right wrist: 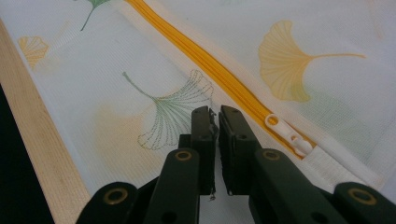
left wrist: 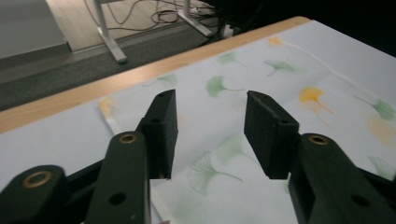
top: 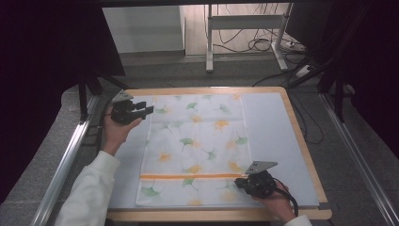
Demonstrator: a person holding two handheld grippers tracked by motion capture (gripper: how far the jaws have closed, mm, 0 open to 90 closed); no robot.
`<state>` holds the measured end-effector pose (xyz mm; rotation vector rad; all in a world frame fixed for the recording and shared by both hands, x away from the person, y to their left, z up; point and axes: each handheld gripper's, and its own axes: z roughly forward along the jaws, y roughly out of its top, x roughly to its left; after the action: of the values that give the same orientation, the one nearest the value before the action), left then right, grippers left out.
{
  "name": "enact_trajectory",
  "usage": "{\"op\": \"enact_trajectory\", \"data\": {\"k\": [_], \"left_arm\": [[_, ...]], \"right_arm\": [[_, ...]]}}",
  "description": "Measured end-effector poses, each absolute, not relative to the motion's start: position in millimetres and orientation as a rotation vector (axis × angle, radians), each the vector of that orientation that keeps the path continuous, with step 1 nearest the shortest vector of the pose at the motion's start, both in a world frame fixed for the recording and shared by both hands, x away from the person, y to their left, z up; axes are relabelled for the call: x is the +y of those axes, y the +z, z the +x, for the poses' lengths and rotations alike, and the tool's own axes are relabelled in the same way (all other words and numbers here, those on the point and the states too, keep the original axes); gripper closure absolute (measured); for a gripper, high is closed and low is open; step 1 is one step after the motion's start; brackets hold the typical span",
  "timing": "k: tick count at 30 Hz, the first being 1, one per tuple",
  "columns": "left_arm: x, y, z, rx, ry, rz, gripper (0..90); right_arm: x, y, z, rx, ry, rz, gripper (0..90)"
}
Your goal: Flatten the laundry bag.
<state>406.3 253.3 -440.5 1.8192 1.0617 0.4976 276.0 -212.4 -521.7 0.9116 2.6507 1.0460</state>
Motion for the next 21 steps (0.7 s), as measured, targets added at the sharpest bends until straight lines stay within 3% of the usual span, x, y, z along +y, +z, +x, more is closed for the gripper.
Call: {"op": "enact_trajectory", "data": {"k": [4,9,21], "left_arm": [[241.8,-451.1,393.5,1.011,0.444,1.856,68.5],[223.1,-464.2,382.5,0.958,0.38,1.894,73.1],[187.7,-486.6,347.3,0.912,0.363,2.007,60.5]], "right_arm": [[-212.3,-521.7,276.1,2.651,1.047,0.918,83.7],[-212.4,-521.9,276.3,2.65,1.049,0.919,83.9],[-211.4,-521.4,275.1,2.645,1.034,0.909,84.5]]}}
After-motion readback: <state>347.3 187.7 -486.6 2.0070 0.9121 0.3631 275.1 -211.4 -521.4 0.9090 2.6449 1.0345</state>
